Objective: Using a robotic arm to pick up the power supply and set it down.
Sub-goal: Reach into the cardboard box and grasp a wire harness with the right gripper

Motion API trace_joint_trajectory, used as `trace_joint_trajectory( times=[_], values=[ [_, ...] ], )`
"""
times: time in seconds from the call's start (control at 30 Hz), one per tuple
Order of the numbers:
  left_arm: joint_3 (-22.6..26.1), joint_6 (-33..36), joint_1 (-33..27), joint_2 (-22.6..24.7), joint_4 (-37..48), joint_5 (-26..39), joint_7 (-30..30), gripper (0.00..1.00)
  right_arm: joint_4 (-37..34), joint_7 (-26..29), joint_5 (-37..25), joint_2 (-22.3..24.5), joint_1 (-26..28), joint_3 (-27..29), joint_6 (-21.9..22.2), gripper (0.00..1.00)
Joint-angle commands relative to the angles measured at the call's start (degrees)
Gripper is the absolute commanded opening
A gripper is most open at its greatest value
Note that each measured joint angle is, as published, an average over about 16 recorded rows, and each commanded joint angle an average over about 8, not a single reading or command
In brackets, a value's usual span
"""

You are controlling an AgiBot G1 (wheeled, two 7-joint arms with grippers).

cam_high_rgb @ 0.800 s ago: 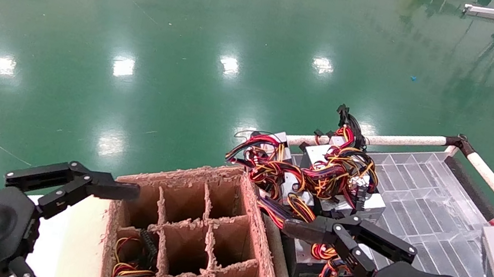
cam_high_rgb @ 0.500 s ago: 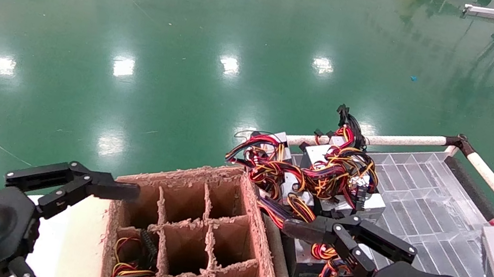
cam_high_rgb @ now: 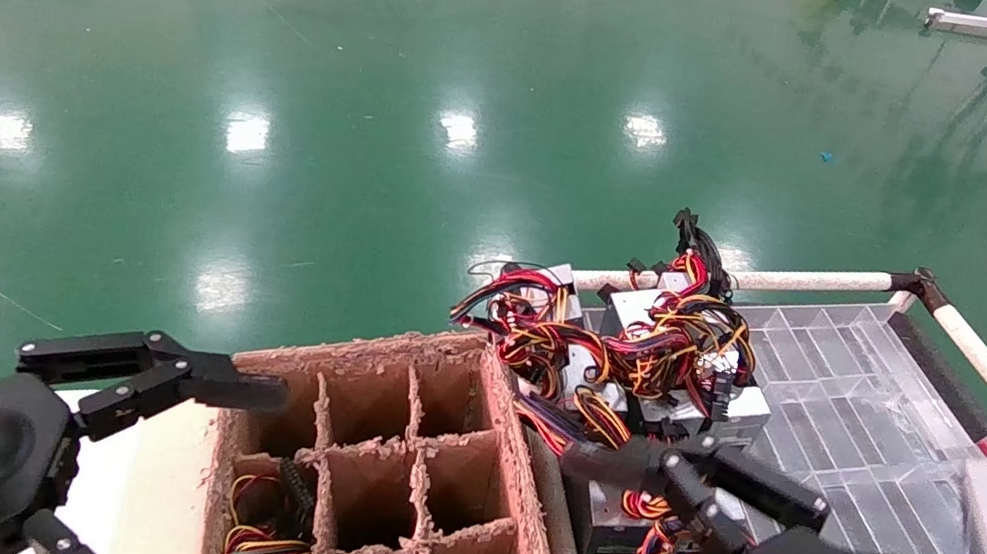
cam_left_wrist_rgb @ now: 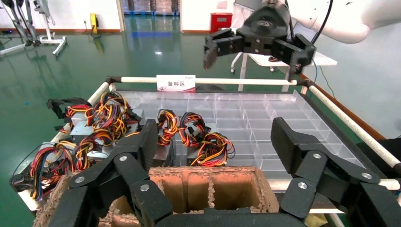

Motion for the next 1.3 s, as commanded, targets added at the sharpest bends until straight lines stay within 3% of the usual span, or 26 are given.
trace_joint_trajectory(
  times=[0.03, 0.53, 0.6, 0.8, 0.87, 1.3],
  values=[
    [0.0, 0.0, 0.0, 0.0, 0.0, 0.0, 0.0, 0.00, 0.1, 0.1, -1.2, 0.0, 0.0, -0.6, 0.0, 1.00],
    [0.0, 0.0, 0.0, 0.0, 0.0, 0.0, 0.0, 0.00, -4.7, -0.5, -15.0, -11.8, 4.6, -10.6, -0.6, 1.00],
    [0.0, 0.0, 0.0, 0.0, 0.0, 0.0, 0.0, 0.00, -5.2, -0.5, -16.5, -13.5, 5.2, -11.6, -0.3, 0.88],
    [0.0, 0.0, 0.0, 0.0, 0.0, 0.0, 0.0, 0.00, -7.2, -0.9, -21.5, -18.6, 7.5, -14.9, 0.5, 0.14],
    [0.0, 0.0, 0.0, 0.0, 0.0, 0.0, 0.0, 0.00, -8.0, -1.0, -23.1, -20.2, 8.4, -15.9, 0.8, 0.01],
    [0.0, 0.0, 0.0, 0.0, 0.0, 0.0, 0.0, 0.05, -12.5, -1.6, -29.8, -27.4, 11.7, -20.5, 1.3, 0.00]
  ],
)
